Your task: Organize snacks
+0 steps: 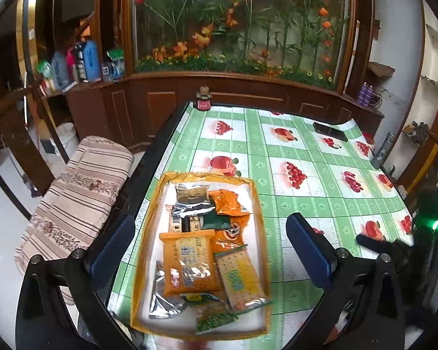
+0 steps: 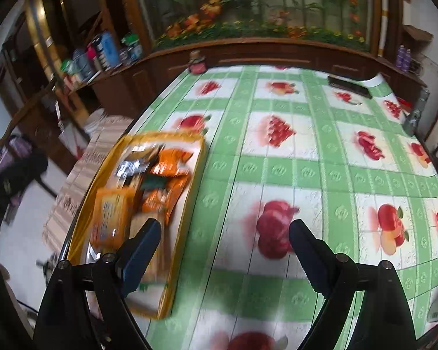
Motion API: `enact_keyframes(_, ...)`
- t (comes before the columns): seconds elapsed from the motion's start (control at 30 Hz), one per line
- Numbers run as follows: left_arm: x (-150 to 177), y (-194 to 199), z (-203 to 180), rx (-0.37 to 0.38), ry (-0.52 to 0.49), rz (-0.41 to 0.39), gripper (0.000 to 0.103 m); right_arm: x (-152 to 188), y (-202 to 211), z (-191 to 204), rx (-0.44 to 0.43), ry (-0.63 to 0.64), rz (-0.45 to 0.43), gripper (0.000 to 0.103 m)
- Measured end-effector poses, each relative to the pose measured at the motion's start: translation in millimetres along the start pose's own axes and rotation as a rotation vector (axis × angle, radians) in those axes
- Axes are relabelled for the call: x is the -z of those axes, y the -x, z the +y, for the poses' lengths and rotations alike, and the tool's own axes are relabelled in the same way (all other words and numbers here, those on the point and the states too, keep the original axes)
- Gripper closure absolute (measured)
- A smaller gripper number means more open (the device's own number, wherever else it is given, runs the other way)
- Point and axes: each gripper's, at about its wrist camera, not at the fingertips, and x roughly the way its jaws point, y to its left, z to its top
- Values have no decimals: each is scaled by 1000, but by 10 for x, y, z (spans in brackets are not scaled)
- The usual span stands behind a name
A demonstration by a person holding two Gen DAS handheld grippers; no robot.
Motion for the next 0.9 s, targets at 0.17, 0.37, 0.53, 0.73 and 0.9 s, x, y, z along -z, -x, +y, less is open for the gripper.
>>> enact_keyframes(0.17,85,93,-246,-72,1,44,0,196,182,69,-72,103,-1,12)
enact_keyframes(0.37,207,203,-475,-154,25,76,0,273,364,-76,-102,158,-19,12)
enact_keyframes(0.53,264,286,-656,-191,30,70,0,332,399,-260,-114,150,1,12)
enact_keyframes(0.73,285,289,-818,-191,25,83,0,376,498,-344,-119,177,-14,12)
enact_keyframes(0.9,291,305,-884,-184,17,88,0,395,527,-389,-124,175,-12,12)
